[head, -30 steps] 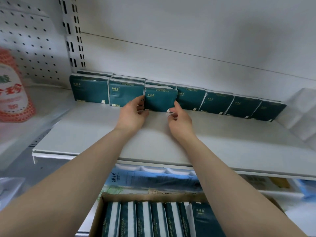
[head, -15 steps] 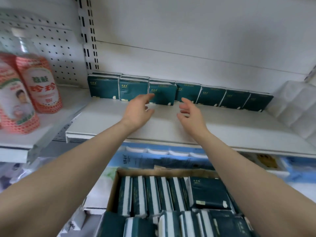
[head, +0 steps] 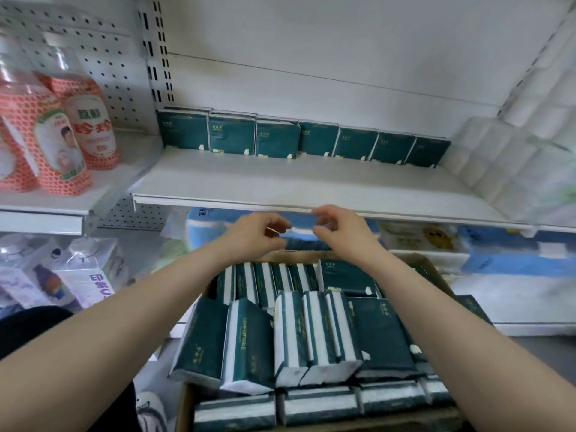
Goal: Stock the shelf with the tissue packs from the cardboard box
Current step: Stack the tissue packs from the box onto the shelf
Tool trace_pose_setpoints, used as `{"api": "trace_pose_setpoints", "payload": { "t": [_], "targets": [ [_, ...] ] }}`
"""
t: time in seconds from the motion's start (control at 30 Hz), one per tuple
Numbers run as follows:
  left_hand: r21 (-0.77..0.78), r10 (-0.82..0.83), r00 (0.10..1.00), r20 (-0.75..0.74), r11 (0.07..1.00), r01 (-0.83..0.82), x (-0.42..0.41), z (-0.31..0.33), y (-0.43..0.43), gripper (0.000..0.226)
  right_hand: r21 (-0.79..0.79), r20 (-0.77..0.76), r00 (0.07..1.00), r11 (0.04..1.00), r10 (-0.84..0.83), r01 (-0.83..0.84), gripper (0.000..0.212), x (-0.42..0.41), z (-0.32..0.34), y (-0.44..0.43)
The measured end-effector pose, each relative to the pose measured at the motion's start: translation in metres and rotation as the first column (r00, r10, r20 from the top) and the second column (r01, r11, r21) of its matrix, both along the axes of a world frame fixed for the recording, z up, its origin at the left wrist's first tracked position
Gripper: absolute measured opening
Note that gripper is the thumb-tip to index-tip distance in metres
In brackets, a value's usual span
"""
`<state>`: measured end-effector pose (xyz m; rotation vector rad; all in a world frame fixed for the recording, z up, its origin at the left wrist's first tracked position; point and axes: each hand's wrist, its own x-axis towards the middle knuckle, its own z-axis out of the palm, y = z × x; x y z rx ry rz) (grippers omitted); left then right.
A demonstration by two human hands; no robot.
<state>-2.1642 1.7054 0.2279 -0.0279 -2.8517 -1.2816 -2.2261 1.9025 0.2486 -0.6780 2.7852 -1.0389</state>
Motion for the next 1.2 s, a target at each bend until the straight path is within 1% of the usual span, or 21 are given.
{"api": "trace_pose_setpoints", "payload": {
  "t": [0.07, 0.13, 0.2, 0.27, 0.33, 0.4, 0.5, 0.53, 0.6, 0.7, 0.8, 0.87, 0.93, 1.0, 1.07, 1.2],
  "targets": [
    [0.024, -0.039, 0.994, 0.100, 0.999, 0.037, -0.001, -0.004, 0.016, 0.040, 0.145, 0.040, 0.997, 0.988, -0.068, 0.061, 0.035, 0.002, -0.007, 0.019],
    [0.029, -0.074, 0.982, 0.172, 0.997, 0.070, -0.005, -0.007, 0.035, 0.043, 0.251, 0.085, 0.986, 0.961, -0.144, 0.119, 0.033, 0.002, -0.015, 0.037],
    [-0.001, -0.086, 0.968, 0.237, 0.996, 0.089, -0.011, -0.010, 0.053, 0.036, 0.356, 0.132, 0.969, 0.923, -0.208, 0.149, 0.031, 0.002, -0.022, 0.054],
    [-0.005, -0.091, 0.947, 0.309, 0.995, 0.097, -0.018, -0.018, 0.067, 0.034, 0.472, 0.153, 0.956, 0.868, -0.250, 0.151, 0.032, 0.000, -0.030, 0.067],
    [-0.027, -0.073, 0.925, 0.373, 0.996, 0.090, -0.024, -0.025, 0.079, 0.039, 0.534, 0.178, 0.942, 0.832, -0.286, 0.151, 0.037, -0.003, -0.039, 0.077],
    [-0.055, -0.053, 0.908, 0.415, 0.995, 0.084, -0.029, -0.032, 0.087, 0.040, 0.538, 0.206, 0.929, 0.829, -0.309, 0.156, 0.040, -0.005, -0.047, 0.081],
    [-0.072, -0.039, 0.904, 0.425, 0.994, 0.077, -0.031, -0.036, 0.097, 0.021, 0.471, 0.241, 0.918, 0.865, -0.315, 0.173, 0.043, -0.007, -0.053, 0.082],
    [-0.055, -0.033, 0.905, 0.423, 0.997, 0.062, -0.031, -0.038, 0.098, 0.017, 0.451, 0.246, 0.918, 0.875, -0.311, 0.175, 0.045, -0.008, -0.054, 0.082],
    [0.022, -0.014, 0.901, 0.433, 1.000, 0.005, -0.032, -0.042, 0.096, 0.016, 0.411, 0.251, 0.916, 0.891, -0.313, 0.192, 0.047, -0.009, -0.055, 0.081],
    [0.152, 0.017, 0.888, 0.459, 0.983, -0.097, -0.035, -0.046, 0.088, 0.025, 0.361, 0.242, 0.907, 0.900, -0.345, 0.246, 0.048, -0.013, -0.054, 0.079],
    [0.288, 0.046, 0.876, 0.481, 0.935, -0.207, -0.035, -0.039, 0.084, 0.036, 0.295, 0.212, 0.898, 0.901, -0.385, 0.317, 0.048, -0.017, -0.051, 0.077],
    [0.344, 0.057, 0.886, 0.460, 0.909, -0.237, -0.036, -0.034, 0.080, 0.046, 0.208, 0.225, 0.888, 0.910, -0.400, 0.358, 0.048, -0.020, -0.047, 0.076],
    [0.399, 0.056, 0.901, 0.430, 0.884, -0.245, -0.038, -0.029, 0.075, 0.052, 0.090, 0.270, 0.881, 0.921, -0.388, 0.378, 0.042, -0.023, -0.040, 0.074],
    [0.439, 0.059, 0.914, 0.402, 0.863, -0.249, -0.041, -0.022, 0.070, 0.053, -0.012, 0.302, 0.881, 0.923, -0.364, 0.385, 0.033, -0.025, -0.031, 0.071],
    [0.482, 0.078, 0.928, 0.363, 0.837, -0.259, -0.044, -0.012, 0.065, 0.050, -0.088, 0.298, 0.886, 0.914, -0.356, 0.397, 0.035, -0.030, -0.019, 0.068],
    [0.542, 0.125, 0.960, 0.249, 0.804, -0.245, -0.052, 0.008, 0.060, 0.046, -0.177, 0.213, 0.924, 0.917, -0.318, 0.357, 0.027, -0.040, 0.009, 0.062]
  ]
}}
